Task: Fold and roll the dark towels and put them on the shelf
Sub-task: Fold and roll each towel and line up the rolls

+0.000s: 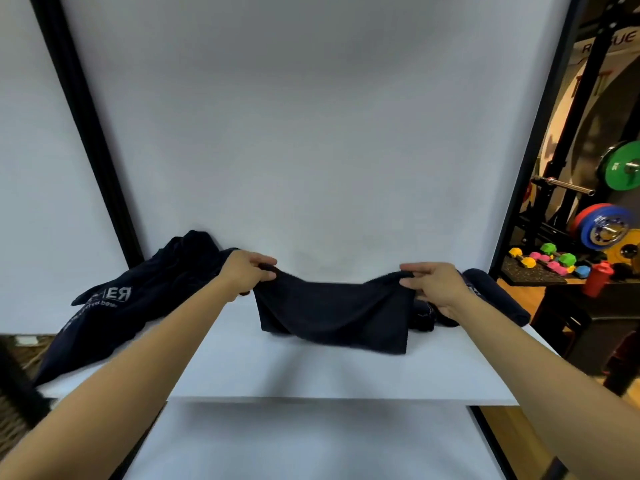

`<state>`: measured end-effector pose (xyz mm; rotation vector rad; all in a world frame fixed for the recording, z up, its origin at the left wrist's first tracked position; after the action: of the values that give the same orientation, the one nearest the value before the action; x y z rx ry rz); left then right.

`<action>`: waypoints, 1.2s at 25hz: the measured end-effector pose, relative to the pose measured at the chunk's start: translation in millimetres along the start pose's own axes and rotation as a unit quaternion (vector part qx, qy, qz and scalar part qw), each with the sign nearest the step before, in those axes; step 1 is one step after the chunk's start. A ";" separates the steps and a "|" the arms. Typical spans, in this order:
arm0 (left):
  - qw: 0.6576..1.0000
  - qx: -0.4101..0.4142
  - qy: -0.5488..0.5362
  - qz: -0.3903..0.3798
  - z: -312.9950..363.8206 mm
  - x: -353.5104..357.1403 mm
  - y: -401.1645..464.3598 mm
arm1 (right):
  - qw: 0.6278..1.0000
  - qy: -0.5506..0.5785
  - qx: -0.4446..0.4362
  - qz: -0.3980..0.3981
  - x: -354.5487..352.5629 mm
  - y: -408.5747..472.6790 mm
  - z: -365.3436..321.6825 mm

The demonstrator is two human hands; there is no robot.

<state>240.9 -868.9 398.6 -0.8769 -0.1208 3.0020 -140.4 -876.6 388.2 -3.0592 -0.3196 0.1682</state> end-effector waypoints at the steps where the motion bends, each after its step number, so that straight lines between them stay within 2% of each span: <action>1: 0.999 0.016 -0.014 0.032 9.6 -4.9 -6.9 | 0.998 -0.025 -0.044 0.032 -4.2 -3.7 -11.1; 3: 0.992 0.051 -0.065 0.098 33.5 -17.3 -22.4 | 0.990 -0.039 -0.121 0.066 -12.7 -13.6 -38.5; 6: 0.971 0.122 -0.109 0.175 72.2 -40.7 -46.4 | 0.979 0.002 -0.187 0.078 -24.8 -25.4 -80.9; 8: 0.957 0.169 -0.112 0.208 91.7 -54.5 -58.6 | 0.973 0.023 -0.221 0.068 -32.5 -30.5 -100.7; 10: 0.951 0.180 -0.091 0.235 100.6 -66.1 -65.0 | 0.966 -0.002 -0.251 0.062 -37.2 -33.2 -112.0; 14: 0.956 0.145 -0.036 0.251 92.4 -73.8 -56.7 | 0.943 -0.177 -0.247 0.133 -33.5 -30.7 -116.9; 19: 0.958 0.121 0.043 0.255 64.9 -68.7 -16.3 | 0.924 -0.273 -0.194 0.184 -17.2 4.6 -103.5; 21: 0.958 0.115 0.054 0.258 59.3 -73.1 3.5 | 0.943 -0.228 -0.162 0.182 -15.0 23.5 -99.2; 24: 0.959 0.128 0.029 0.252 67.3 -83.0 25.5 | 0.975 -0.066 -0.164 0.136 -9.0 41.2 -104.6; 27: 0.959 0.182 -0.094 0.196 77.3 -83.7 31.6 | 0.969 0.004 -0.205 0.136 -6.8 37.6 -117.7; 30: 0.950 0.209 -0.149 0.178 67.9 -70.0 12.0 | 0.969 0.009 -0.212 0.125 -1.9 19.0 -107.6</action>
<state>263.5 -888.0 492.3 -0.4364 0.7208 3.2594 -126.1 -900.9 493.8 -3.5154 0.0452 0.0920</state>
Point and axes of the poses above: each hand's wrist, its own y-axis towards the middle knuckle, its own x-axis out of the palm, z = x × y, the point moved 4 cm from there along y, towards the middle knuckle, and after that the axes turned 13 degrees about -z, right-handed, at the moved point
